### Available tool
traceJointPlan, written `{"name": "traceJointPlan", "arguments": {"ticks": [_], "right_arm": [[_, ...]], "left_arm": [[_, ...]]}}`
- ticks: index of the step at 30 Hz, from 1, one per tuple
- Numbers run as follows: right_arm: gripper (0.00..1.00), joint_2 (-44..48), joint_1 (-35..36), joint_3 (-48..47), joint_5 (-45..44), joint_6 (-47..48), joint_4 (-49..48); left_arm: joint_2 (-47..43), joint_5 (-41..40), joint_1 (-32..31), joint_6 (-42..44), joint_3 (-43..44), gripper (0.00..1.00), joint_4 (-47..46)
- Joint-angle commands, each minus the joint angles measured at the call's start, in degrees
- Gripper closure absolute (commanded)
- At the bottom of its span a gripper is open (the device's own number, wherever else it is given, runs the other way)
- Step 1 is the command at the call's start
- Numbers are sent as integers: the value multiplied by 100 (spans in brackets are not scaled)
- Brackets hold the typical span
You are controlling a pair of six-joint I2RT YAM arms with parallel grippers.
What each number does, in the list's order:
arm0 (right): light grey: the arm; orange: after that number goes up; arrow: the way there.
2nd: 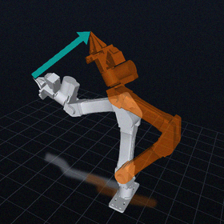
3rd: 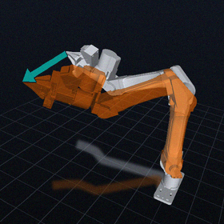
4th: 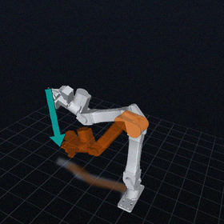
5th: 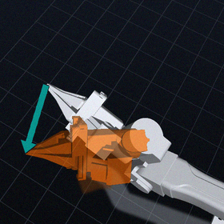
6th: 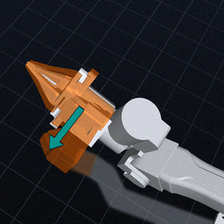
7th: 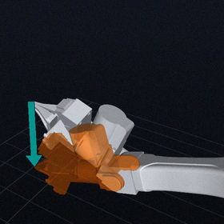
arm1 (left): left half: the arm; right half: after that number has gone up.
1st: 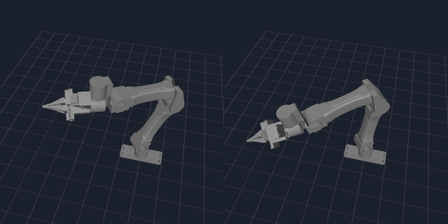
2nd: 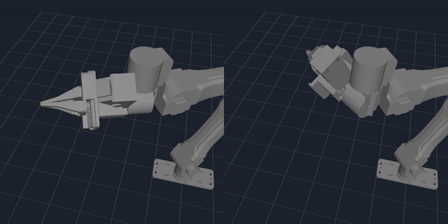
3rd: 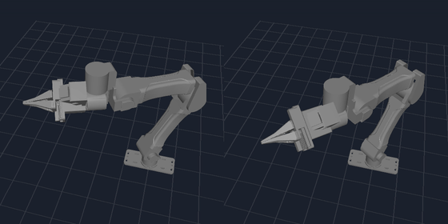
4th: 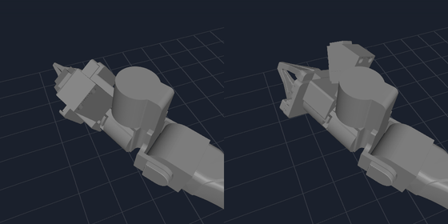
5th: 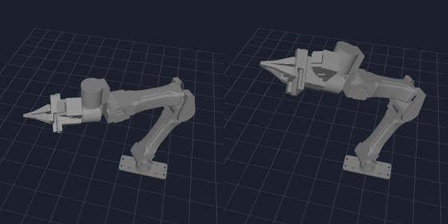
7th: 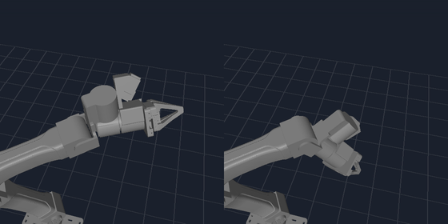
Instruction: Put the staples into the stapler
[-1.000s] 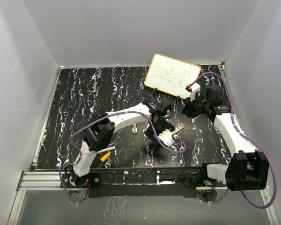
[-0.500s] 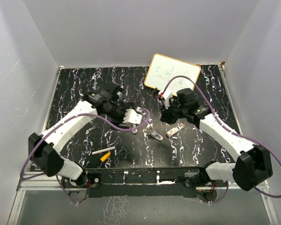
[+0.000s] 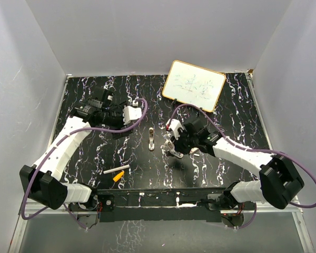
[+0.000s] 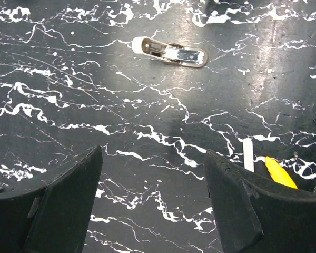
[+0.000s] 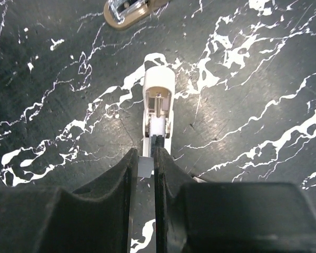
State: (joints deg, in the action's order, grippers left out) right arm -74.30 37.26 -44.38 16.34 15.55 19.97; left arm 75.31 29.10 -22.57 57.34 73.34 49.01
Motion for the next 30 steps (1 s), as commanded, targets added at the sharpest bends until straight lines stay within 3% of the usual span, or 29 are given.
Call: {"name": "traceJointPlan", "arguments": {"ticks": [1, 11, 30], "right_arm": [[90, 20, 248, 198, -488, -130, -814], [91, -216, 439, 279, -1092, -356, -1111], [91, -366, 613, 361, -1113, -105, -1150]], "left_arm": [[-37, -15, 93, -330, -61, 24, -336], [54, -41, 112, -322, -39, 24, -441], [15, -98, 112, -325, -6, 24, -446]]}}
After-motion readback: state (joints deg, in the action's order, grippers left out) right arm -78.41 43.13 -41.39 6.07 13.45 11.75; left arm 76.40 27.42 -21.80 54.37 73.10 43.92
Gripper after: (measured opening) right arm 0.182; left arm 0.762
